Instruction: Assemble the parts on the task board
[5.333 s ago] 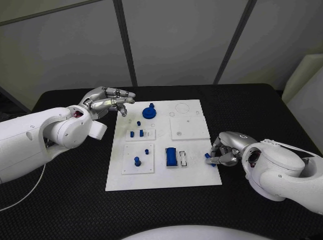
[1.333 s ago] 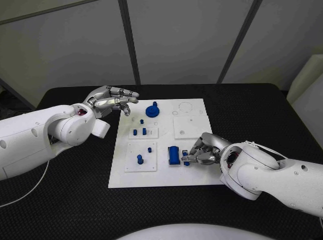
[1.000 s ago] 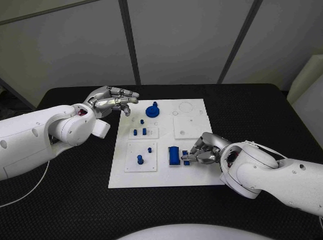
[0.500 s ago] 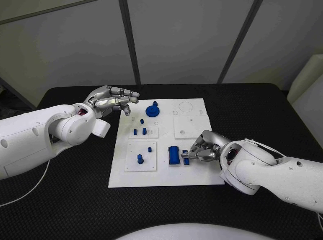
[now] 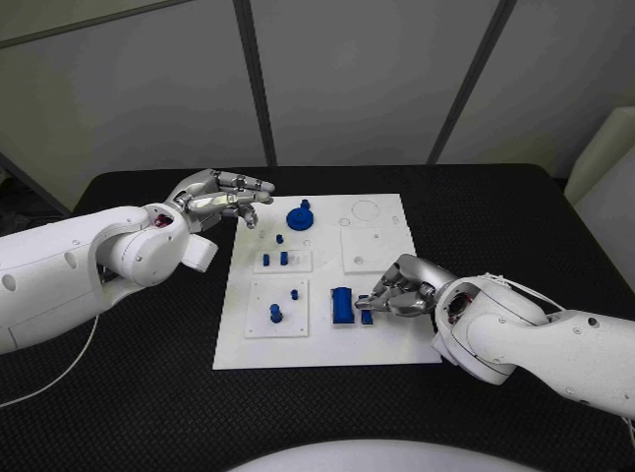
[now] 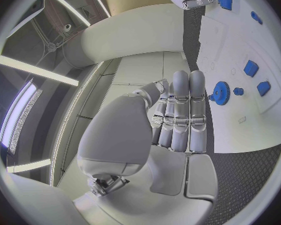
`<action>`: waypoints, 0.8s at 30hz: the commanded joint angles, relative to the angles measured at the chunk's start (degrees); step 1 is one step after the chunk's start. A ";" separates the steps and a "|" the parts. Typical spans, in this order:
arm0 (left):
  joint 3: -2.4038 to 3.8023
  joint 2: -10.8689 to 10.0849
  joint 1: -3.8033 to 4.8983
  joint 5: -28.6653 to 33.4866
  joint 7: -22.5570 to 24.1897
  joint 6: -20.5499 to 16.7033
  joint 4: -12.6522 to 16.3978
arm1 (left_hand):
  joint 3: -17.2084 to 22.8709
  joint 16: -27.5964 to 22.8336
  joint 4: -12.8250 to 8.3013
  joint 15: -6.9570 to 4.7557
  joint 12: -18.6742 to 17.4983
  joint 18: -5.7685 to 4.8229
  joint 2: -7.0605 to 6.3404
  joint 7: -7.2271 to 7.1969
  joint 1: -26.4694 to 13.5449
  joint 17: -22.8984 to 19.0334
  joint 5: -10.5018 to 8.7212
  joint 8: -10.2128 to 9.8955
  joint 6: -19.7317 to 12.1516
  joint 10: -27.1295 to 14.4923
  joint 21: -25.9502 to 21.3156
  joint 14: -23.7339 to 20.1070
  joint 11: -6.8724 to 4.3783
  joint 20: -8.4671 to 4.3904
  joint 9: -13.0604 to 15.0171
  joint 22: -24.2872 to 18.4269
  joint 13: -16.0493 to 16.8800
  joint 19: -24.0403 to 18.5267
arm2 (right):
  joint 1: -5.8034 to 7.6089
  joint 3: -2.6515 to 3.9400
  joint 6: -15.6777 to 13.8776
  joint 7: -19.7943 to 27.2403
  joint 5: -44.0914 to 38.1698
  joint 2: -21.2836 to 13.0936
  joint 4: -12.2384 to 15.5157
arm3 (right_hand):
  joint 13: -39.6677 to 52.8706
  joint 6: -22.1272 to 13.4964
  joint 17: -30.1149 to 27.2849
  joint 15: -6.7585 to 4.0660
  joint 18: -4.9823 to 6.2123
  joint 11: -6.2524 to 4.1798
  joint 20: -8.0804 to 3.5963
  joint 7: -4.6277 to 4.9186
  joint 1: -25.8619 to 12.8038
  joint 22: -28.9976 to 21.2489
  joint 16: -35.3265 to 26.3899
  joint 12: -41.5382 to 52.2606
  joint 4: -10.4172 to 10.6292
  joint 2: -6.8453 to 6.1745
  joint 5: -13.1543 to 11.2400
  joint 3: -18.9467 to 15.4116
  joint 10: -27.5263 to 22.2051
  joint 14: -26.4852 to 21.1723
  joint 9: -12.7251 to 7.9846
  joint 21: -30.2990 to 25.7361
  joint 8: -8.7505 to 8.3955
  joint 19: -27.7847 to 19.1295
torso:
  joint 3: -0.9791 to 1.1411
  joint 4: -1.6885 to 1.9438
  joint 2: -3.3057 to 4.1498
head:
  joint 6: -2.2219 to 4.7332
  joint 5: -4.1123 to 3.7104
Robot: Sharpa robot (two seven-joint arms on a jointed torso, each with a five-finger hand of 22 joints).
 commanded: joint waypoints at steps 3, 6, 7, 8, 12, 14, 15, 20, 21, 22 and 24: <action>0.02 0.07 0.01 0.20 0.02 0.62 0.01 | 0.12 -0.39 -0.31 0.20 0.25 -1.00 0.39 0.23 -0.26 -0.09 0.25 -0.20 -0.03 -0.39 -0.27 -0.08 0.13 0.20 0.09 -0.08 0.06 -0.05 | 0.05 0.01 -2.87 4.39 1.97 -0.59 0.89 | 0.16 0.24 -0.11 -0.24 -0.87 0.01 -0.34 0.37 -1.12 15.09 0.21 -0.26 0.67 -0.30 -0.22 -0.10 -0.08 2.81 0.17 0.16 -0.24 5.83 | -0.01 0.05 0.00 | 0.06 -0.13; 0.02 0.05 -0.01 0.20 -0.01 0.63 0.02 | 0.12 -0.39 -0.31 0.20 0.25 -1.00 0.39 0.23 -0.26 -0.09 0.25 -0.20 -0.03 -0.39 -0.27 -0.08 0.13 0.20 0.09 -0.08 0.06 -0.05 | 0.05 0.01 -2.72 4.44 2.09 -1.16 1.36 | 0.15 0.24 -0.08 -0.23 -0.87 0.01 -0.33 0.37 -1.27 15.09 0.22 -0.29 0.72 -0.33 -0.22 -0.15 -0.08 2.82 0.19 0.16 -0.25 5.83 | -0.01 0.06 0.00 | 0.09 -0.16; 0.02 0.05 -0.01 0.20 -0.01 0.63 0.02 | 0.12 -0.39 -0.31 0.21 0.25 -1.00 0.40 0.24 -0.27 -0.09 0.25 -0.21 -0.04 -0.40 -0.27 -0.08 0.14 0.20 0.09 -0.08 0.06 -0.05 | 0.04 0.01 -2.42 4.40 2.11 -1.46 1.56 | 0.16 0.24 -0.09 -0.23 -0.87 0.01 -0.33 0.37 -1.28 15.09 0.22 -0.27 0.72 -0.33 -0.22 -0.15 -0.08 2.82 0.19 0.16 -0.25 5.83 | -0.03 0.05 0.01 | 0.13 -0.20; 0.02 0.04 -0.02 0.20 -0.02 0.63 0.03 | 0.12 -0.40 -0.30 0.22 0.25 -1.00 0.43 0.24 -0.31 -0.09 0.27 -0.24 -0.06 -0.43 -0.28 -0.08 0.15 0.21 0.09 -0.08 0.06 -0.05 | 0.04 0.01 -1.91 4.34 2.14 -1.81 1.77 | 0.14 0.25 -0.05 -0.24 -0.87 0.00 -0.33 0.35 -1.17 15.09 0.24 -0.30 0.65 -0.34 -0.22 -0.12 -0.08 2.83 0.21 0.16 -0.25 5.83 | -0.03 0.05 0.01 | 0.13 -0.20; 0.01 -0.03 -0.03 0.20 -0.02 0.61 0.10 | 0.12 -0.40 -0.30 0.22 0.25 -1.00 0.43 0.24 -0.31 -0.09 0.27 -0.24 -0.06 -0.43 -0.28 -0.08 0.15 0.21 0.09 -0.08 0.06 -0.05 | 0.04 0.00 0.88 4.08 2.18 -3.52 2.85 | 0.15 0.22 -0.06 -0.30 -0.87 -0.12 -0.36 0.19 0.30 15.09 0.22 -0.35 -0.06 -0.46 -0.21 0.21 -0.10 2.82 0.42 0.16 -0.28 5.83 | -0.06 0.03 0.02 | 0.10 -0.31; 0.01 -0.09 -0.03 0.20 -0.03 0.57 0.13 | 0.12 -0.40 -0.30 0.22 0.25 -1.00 0.43 0.24 -0.31 -0.09 0.27 -0.24 -0.06 -0.43 -0.28 -0.08 0.15 0.21 0.09 -0.08 0.06 -0.05 | 0.04 0.00 2.00 3.88 1.99 -4.24 3.40 | 0.07 0.13 -0.13 -0.31 -0.87 -0.11 -0.36 0.22 0.56 15.09 0.17 -0.51 -0.15 -0.59 -0.22 0.20 -0.15 2.80 0.46 0.16 -0.34 5.83 | -0.07 -0.01 0.02 | 0.12 -0.25; 0.01 -0.12 -0.04 0.20 -0.03 0.55 0.15 | 0.12 -0.40 -0.30 0.22 0.25 -1.00 0.43 0.24 -0.31 -0.09 0.27 -0.24 -0.06 -0.43 -0.28 -0.08 0.15 0.21 0.09 -0.08 0.06 -0.05 | 0.04 -0.01 2.55 3.72 1.74 -4.57 3.67 | 0.08 0.08 -0.12 -0.31 -0.87 -0.12 -0.37 0.21 0.84 15.09 0.17 -0.51 -0.27 -0.62 -0.21 0.25 -0.16 2.80 0.50 0.16 -0.36 5.83 | -0.05 -0.05 0.03 | 0.12 -0.25; 0.01 -0.18 -0.04 0.20 0.01 0.53 0.21 | 0.12 -0.40 -0.30 0.22 0.25 -1.00 0.43 0.24 -0.31 -0.09 0.27 -0.24 -0.06 -0.43 -0.28 -0.08 0.15 0.21 0.09 -0.08 0.06 -0.05 | 0.04 -0.02 4.45 3.05 0.66 -5.32 4.31 | 0.10 0.06 -0.11 -0.34 -0.87 -0.16 -0.39 0.15 2.37 15.09 0.15 -0.57 -1.01 -0.55 -0.21 0.53 -0.19 2.80 0.70 0.16 -0.40 5.83 | -0.03 -0.04 -0.01 | 0.12 -0.40; 0.01 -0.17 -0.04 0.20 0.02 0.54 0.22 | 0.12 -0.40 -0.30 0.22 0.25 -1.00 0.43 0.24 -0.31 -0.09 0.27 -0.24 -0.06 -0.43 -0.28 -0.08 0.15 0.21 0.09 -0.08 0.06 -0.05 | 0.03 -0.02 4.66 2.96 0.55 -5.31 4.33 | 0.12 0.07 -0.14 -0.34 -0.87 -0.17 -0.39 0.14 2.59 15.09 0.13 -0.54 -1.12 -0.51 -0.21 0.58 -0.18 2.79 0.73 0.16 -0.40 5.83 | -0.03 0.00 -0.02 | 0.11 -0.43; 0.01 -0.16 -0.04 0.20 0.03 0.55 0.22 | 0.12 -0.40 -0.30 0.22 0.25 -1.00 0.43 0.24 -0.31 -0.09 0.27 -0.24 -0.06 -0.43 -0.28 -0.08 0.15 0.21 0.09 -0.08 0.06 -0.05 | 0.03 -0.02 4.80 2.88 0.47 -5.28 4.34 | 0.12 0.06 -0.13 -0.34 -0.87 -0.17 -0.40 0.14 2.74 15.09 0.13 -0.55 -1.20 -0.47 -0.21 0.60 -0.18 2.80 0.75 0.16 -0.41 5.83 | -0.02 0.04 0.00 | 0.15 -0.47; 0.01 -0.14 -0.04 0.20 0.04 0.58 0.23 | 0.12 -0.40 -0.30 0.22 0.25 -1.00 0.43 0.24 -0.31 -0.09 0.27 -0.24 -0.06 -0.43 -0.28 -0.08 0.15 0.21 0.09 -0.08 0.06 -0.05 | 0.03 -0.02 4.93 2.69 0.23 -5.16 4.32 | 0.13 0.05 -0.13 -0.35 -0.87 -0.17 -0.40 0.14 2.95 15.09 0.13 -0.55 -1.31 -0.40 -0.20 0.63 -0.18 2.80 0.78 0.16 -0.43 5.83 | 0.00 0.10 0.02 | 0.16 -0.45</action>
